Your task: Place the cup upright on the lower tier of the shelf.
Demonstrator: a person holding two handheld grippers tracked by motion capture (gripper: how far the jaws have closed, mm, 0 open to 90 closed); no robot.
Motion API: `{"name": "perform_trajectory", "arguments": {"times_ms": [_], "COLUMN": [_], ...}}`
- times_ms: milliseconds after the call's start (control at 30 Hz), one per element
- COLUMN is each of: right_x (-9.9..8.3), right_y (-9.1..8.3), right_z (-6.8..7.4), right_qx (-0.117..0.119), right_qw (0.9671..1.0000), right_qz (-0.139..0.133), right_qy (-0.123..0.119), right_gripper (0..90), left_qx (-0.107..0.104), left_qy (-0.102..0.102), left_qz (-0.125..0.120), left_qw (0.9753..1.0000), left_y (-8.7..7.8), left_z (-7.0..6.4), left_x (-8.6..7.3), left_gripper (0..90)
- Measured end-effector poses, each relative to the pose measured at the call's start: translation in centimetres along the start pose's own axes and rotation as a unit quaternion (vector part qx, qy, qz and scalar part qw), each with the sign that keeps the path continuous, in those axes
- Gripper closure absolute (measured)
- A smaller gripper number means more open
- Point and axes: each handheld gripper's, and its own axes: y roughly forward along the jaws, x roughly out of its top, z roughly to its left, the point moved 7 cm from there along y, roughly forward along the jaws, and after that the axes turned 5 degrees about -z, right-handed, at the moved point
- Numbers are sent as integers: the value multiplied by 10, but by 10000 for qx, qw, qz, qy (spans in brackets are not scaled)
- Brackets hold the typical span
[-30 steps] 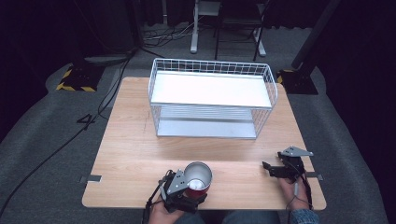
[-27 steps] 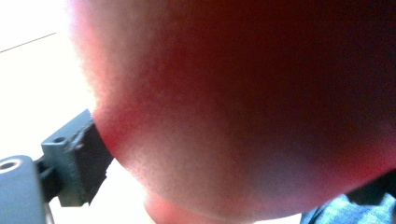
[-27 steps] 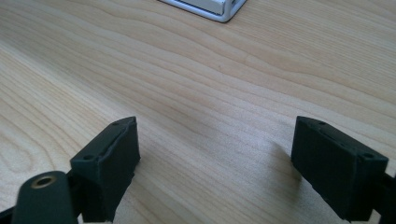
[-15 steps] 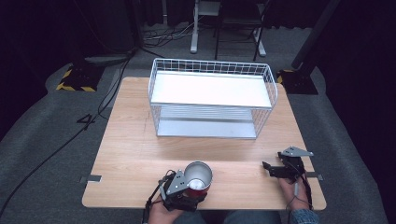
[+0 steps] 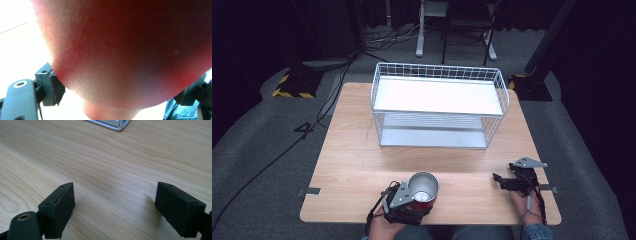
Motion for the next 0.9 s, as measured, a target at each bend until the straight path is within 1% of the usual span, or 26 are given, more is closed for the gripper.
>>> {"name": "perform_trajectory", "arguments": {"times_ms": [67,133,167,200,233,333,367,400,467,533,667,700,800,833,867,900], "right_x": [0,0,0,0,0,0,0,0,0,0,0,0,0,0,0,0], "right_y": [0,0,0,0,0,0,0,0,0,0,0,0,0,0,0,0], "right_z": [0,0,0,0,0,0,0,0,0,0,0,0,0,0,0,0], "right_qx": [0,-2,-2,-1,-1,-3,-3,-5,-5,-6,-1,-1,-1,-1,-2,-2], "right_qw": [10000,10000,10000,10000,10000,10000,10000,10000,10000,10000,10000,10000,10000,10000,10000,10000], "right_qz": [1,1,1,2,2,2,2,3,2,2,7,7,8,8,8,8], "right_qy": [0,0,0,4,4,2,2,2,2,4,7,7,8,8,7,7], "right_gripper": [166,165,165,164,164,164,164,164,164,163,163,163,163,163,162,162], "left_qx": [1,-8,-8,-44,-44,-69,-69,-101,-102,-136,-101,-101,-94,-94,-116,-116], "left_qy": [-14,-10,-10,9,9,131,131,162,160,152,200,200,209,209,195,195], "left_qz": [4,-45,-45,-58,-58,-56,-56,-89,-104,-134,-138,-138,-159,-159,-167,-167], "left_qw": [10000,10000,10000,10000,10000,9999,9999,9998,9998,9997,9997,9997,9996,9996,9996,9996], "left_y": [-1,-3,-3,-5,-5,-8,-8,-10,-11,-14,-14,-14,-14,-14,-12,-12], "left_z": [1,3,3,4,4,6,6,7,8,12,20,20,30,30,35,35], "left_x": [1,5,5,10,10,19,19,24,27,33,41,41,51,51,56,56], "left_gripper": [162,163,162,163,163,163,163,163,162,163,163,163,163,163,162,162]}}
